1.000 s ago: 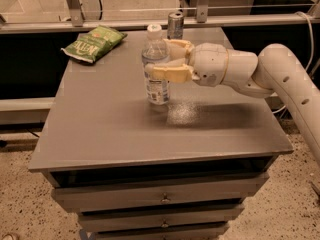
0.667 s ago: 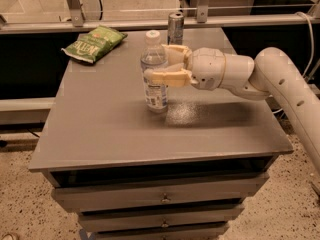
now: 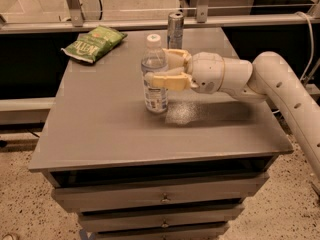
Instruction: Place blue plastic bottle upright
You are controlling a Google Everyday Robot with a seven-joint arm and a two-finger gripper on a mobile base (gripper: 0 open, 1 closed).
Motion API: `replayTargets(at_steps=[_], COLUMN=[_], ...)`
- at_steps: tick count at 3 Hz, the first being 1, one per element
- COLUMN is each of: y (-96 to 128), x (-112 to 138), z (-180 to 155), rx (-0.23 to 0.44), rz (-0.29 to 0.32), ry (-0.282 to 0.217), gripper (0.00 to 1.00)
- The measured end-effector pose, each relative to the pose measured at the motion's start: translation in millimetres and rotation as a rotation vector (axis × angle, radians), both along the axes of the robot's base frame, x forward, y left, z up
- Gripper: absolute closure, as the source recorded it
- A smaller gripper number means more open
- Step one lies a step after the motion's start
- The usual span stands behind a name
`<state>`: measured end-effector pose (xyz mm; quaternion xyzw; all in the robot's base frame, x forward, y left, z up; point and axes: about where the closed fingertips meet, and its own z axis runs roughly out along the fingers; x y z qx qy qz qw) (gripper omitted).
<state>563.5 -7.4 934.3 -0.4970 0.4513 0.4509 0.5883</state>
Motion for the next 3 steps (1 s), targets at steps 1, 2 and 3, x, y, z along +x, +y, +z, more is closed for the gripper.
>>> replayTargets(at_steps=[1, 2, 3], y=[-3.5, -15.9, -42.9], x=[-0.8, -0.5, 0.9], z=[-4.1, -7.1, -7.5], rx=[-0.008, -0.036, -0.095], rz=[0.001, -0.008, -0.028], ry=[0.004, 0.003, -0.006], gripper=[0.15, 0.00, 0.00])
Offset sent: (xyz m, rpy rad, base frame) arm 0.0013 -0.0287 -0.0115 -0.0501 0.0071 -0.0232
